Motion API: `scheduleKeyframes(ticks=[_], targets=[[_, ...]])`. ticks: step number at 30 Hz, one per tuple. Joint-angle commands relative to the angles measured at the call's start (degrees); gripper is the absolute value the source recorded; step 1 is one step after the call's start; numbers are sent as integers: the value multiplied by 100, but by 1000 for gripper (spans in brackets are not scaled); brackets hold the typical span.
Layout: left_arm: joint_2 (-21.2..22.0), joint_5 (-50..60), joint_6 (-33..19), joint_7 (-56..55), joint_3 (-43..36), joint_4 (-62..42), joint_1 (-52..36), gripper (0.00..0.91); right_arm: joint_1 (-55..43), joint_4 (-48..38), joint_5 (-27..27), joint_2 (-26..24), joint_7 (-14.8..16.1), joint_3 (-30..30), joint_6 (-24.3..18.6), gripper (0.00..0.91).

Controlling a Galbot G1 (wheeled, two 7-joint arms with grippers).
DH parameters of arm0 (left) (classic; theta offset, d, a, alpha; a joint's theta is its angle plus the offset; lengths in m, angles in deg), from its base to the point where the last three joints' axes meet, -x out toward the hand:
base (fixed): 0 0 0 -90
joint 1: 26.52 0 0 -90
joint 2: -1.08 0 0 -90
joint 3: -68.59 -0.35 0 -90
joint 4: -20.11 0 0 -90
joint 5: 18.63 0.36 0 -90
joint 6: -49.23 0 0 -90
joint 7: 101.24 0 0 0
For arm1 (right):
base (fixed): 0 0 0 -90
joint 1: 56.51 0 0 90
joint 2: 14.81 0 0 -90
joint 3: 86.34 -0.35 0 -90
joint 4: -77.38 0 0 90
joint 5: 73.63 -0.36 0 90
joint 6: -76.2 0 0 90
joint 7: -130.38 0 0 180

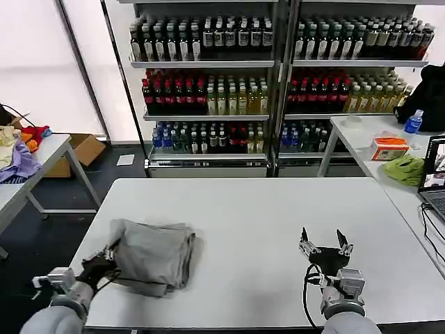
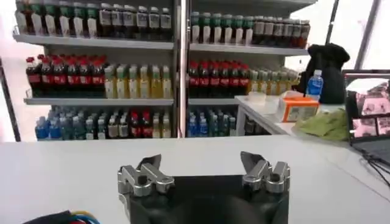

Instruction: Fold and organize the clothes.

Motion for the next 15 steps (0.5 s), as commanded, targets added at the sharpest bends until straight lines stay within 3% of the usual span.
scheduleKeyframes(ticks=[1, 7, 15], targets=[[-819, -10, -6, 23, 1184, 164, 26, 0, -2, 76, 2, -6, -4, 37, 18, 907], [-659, 375, -73, 85, 1043, 522, 258, 0, 185, 175, 13, 7, -2, 1, -33, 907], [-121, 610, 42, -14, -208, 1361, 457, 0, 305, 218, 44, 43, -25, -109, -52, 907]])
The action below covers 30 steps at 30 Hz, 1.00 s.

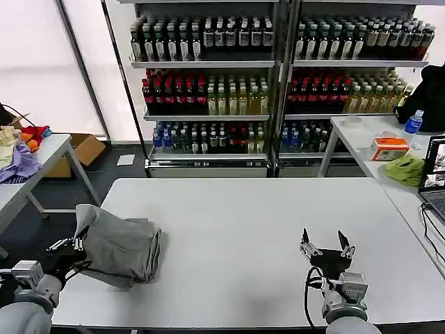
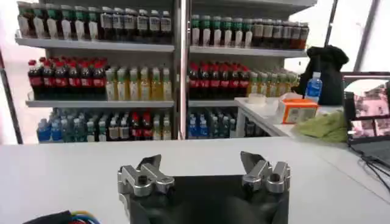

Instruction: Fold and organize the clothes.

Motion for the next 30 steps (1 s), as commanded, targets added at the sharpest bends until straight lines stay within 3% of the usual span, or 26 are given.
scheduleKeyframes(ticks=[1, 7, 11, 14, 20, 25, 26, 30], targets=[[321, 298, 119, -115, -1218, 1048, 258, 0, 99, 15, 18, 19, -10, -67, -4, 907], [786, 133, 368, -427, -2771, 1320, -109, 0, 176, -19, 199, 146, -6, -69, 27, 907], [1114, -590, 514, -719, -3729, 1255, -570, 0, 219, -7, 412, 305, -20, -43, 94, 907], [1398, -186, 497, -664, -4471, 724, -872, 0, 257, -33, 562, 406, -38, -20, 129, 907], [2165, 600, 296, -509, -5051, -1058, -1584, 0, 359, -66, 824, 551, 16, 50, 160, 907], [2422, 482, 353, -495, -5118, -1403, -1854, 10, 305, -123, 840, 592, 12, 49, 190, 907], [2437, 483, 380, -468, -5116, -1416, -1874, 907, 297, -137, 838, 589, 12, 61, 192, 907], [2497, 162, 288, -407, -5082, -1421, -1943, 907, 243, -174, 804, 585, 20, 100, 226, 907]])
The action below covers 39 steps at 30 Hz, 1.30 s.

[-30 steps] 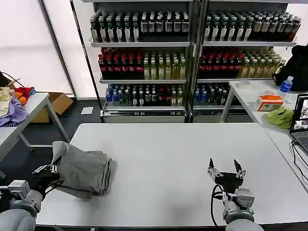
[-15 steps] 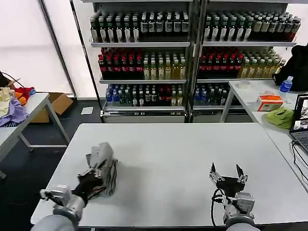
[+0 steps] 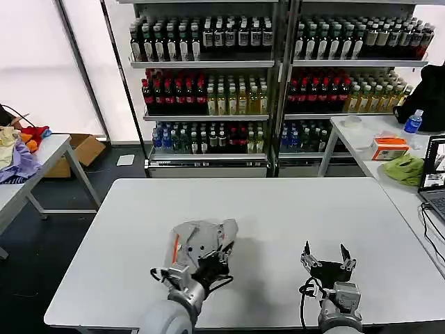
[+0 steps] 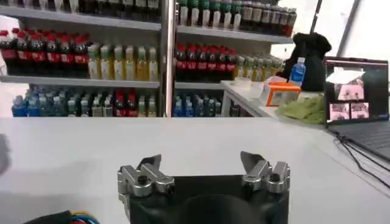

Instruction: Fold and organize the clothes.

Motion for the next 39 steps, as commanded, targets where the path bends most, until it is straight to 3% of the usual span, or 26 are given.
scheduleKeyframes(ticks=[1, 6, 10, 14, 18, 24, 28, 35, 39], targets=[[698, -260, -111, 77, -855, -933, -682, 907, -56, -60, 89, 92, -9, 57, 67, 907], [814, -969, -275, -55, -838, -872, -783, 907, -209, -189, -47, 74, -62, 102, 115, 907], [814, -1122, -383, -244, -698, -750, -834, 907, -412, -353, -689, 59, -231, 189, 160, 907], [541, -1040, -369, -428, -356, -600, -866, 907, -644, -537, -1130, 56, -363, 278, 170, 907], [100, -675, -273, -587, 113, -364, -805, 907, -1141, -904, -2107, -83, -592, 584, 286, 907], [-366, -34, -266, -592, 773, -90, -587, 907, -1895, -1616, -3147, -172, -875, 953, 295, 907], [-516, -4, -359, -618, 1222, 65, -363, 907, -2139, -2014, -3327, -71, -879, 1138, 293, 786], [-565, -25, -355, -618, 1506, 266, -29, 907, -2129, -2187, -3352, 153, -933, 1297, 290, 766], [-547, -23, -351, -618, 1561, 303, 83, 907, -1985, -2087, -3380, 148, -915, 1236, 289, 705]])
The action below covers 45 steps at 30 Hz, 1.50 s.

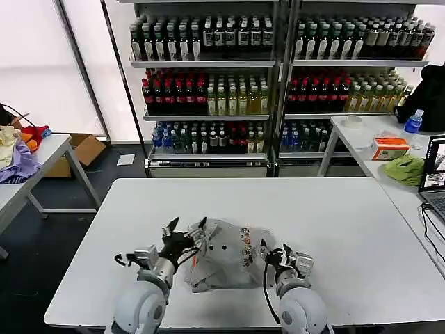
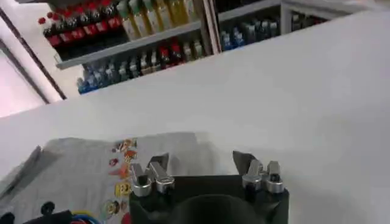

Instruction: Fold and organize the clothes.

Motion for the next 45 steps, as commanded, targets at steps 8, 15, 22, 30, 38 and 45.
scheduleKeyframes(ticks=[8, 15, 22, 30, 38, 45], targets=[[-189, 130, 9, -87, 659, 325, 461, 907, -98, -212, -443, 23, 12, 223, 12, 0], [-187, 125, 12, -110, 710, 415, 607, 907, -54, -62, -174, -30, 76, 269, -72, 0], [-164, 109, -7, -110, 839, 567, 611, 907, -125, 228, -116, -565, 111, 131, 15, 0], [-134, 92, -52, -88, 905, 609, 600, 907, -121, 164, -123, -1136, 222, -246, 12, 0], [-79, 128, -79, -90, 874, 803, 829, 907, -202, 1, 33, -1319, 288, -464, 11, 0], [-12, 167, -74, -36, 811, 1021, 1085, 907, -284, -376, 545, -1353, 483, -617, 15, 312]])
